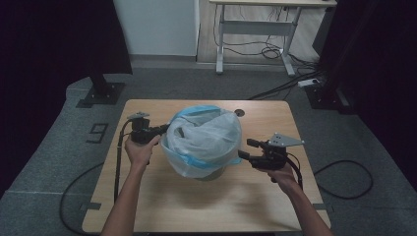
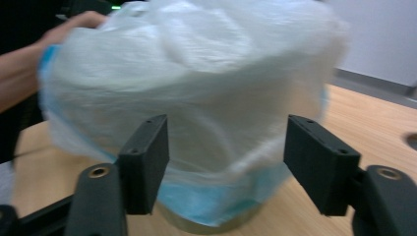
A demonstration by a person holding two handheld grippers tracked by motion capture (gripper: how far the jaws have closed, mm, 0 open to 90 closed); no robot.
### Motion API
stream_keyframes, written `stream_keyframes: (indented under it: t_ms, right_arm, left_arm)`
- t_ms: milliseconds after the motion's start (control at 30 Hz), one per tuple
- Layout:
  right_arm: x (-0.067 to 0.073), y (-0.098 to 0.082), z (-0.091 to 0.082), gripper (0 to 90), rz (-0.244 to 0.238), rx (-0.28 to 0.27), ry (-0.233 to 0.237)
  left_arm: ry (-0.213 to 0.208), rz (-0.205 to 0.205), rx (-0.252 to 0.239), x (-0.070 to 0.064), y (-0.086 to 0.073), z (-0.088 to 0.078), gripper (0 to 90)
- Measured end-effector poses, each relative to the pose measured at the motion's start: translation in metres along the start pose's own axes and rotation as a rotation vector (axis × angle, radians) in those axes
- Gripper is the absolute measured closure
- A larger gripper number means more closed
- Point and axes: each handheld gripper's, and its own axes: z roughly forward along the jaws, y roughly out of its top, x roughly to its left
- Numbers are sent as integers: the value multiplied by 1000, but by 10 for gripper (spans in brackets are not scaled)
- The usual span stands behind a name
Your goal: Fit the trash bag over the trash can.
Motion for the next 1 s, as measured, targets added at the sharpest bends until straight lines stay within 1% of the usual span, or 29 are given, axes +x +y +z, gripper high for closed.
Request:
stream_keyframes:
  t_ms: [33,100,167,200,233,267,300,333,467,533,667,800,933,1000]
  right_arm:
    - [2,0,2,305,-4,-1,17]
    - [5,-1,8,289,-20,9,32]
    - [7,-2,13,310,-39,20,24]
    - [7,-3,17,343,-41,24,21]
    - [7,-4,19,400,-47,26,19]
    - [8,-4,21,463,-64,31,9]
    - [9,-5,22,564,-86,30,16]
    - [11,-6,22,626,-104,19,22]
    - [15,-8,23,875,-144,-4,22]
    - [15,-9,23,887,-148,-16,27]
    - [16,-9,23,889,-160,-18,30]
    - [14,-11,24,890,-151,-8,14]
    - [12,-14,28,890,-131,13,-13]
    - [12,-17,30,891,-131,19,-20]
  left_arm:
    - [0,0,1,0,0,0,896]
    - [-1,2,4,0,0,1,896]
    - [-4,0,2,0,0,1,896]
    - [-6,-2,-1,0,0,1,896]
    - [-9,-3,-1,0,0,1,896]
    - [-11,-2,-1,0,0,1,896]
    - [-13,-1,0,0,0,1,896]
    - [-15,-1,1,0,0,2,896]
    - [-20,-4,1,1,-1,3,896]
    - [-24,-4,1,0,-1,4,896]
    - [-23,-3,7,0,-1,7,896]
    - [-17,-11,17,3,-2,13,896]
    - [-17,-34,29,10,-4,21,896]
    - [-20,-34,39,11,-5,25,896]
